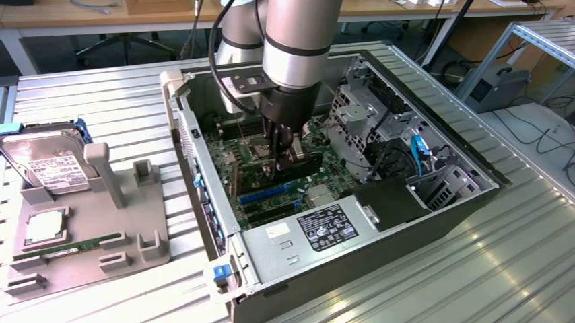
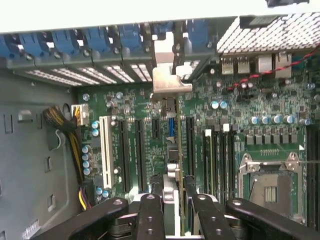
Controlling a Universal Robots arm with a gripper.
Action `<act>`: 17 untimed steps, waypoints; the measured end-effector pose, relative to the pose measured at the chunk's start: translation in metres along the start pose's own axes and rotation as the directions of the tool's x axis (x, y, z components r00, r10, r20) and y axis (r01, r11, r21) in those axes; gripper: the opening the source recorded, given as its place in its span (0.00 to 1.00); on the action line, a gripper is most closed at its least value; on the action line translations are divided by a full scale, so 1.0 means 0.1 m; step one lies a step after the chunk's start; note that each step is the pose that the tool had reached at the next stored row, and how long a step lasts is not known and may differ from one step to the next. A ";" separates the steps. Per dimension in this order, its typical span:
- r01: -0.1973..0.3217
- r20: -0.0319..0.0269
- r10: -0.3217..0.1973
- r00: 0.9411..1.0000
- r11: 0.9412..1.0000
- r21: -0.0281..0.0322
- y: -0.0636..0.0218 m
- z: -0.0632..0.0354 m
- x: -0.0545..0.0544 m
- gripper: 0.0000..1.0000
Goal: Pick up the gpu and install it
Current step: 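Insert the gpu into the slot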
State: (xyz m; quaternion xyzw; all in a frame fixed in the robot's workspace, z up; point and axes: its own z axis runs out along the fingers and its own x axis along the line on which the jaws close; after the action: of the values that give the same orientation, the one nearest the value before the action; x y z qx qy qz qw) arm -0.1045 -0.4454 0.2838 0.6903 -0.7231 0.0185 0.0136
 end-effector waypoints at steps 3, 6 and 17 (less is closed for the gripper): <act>0.000 0.000 0.000 1.000 1.000 0.007 -0.001 0.001 0.00 0.27; -0.001 -0.001 0.001 1.000 1.000 0.007 0.019 0.000 0.00 0.27; -0.009 -0.011 0.009 1.000 1.000 0.009 0.238 0.023 0.01 0.27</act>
State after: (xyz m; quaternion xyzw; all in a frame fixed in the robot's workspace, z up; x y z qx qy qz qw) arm -0.1283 -0.4454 0.2813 0.6871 -0.7260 0.0255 0.0144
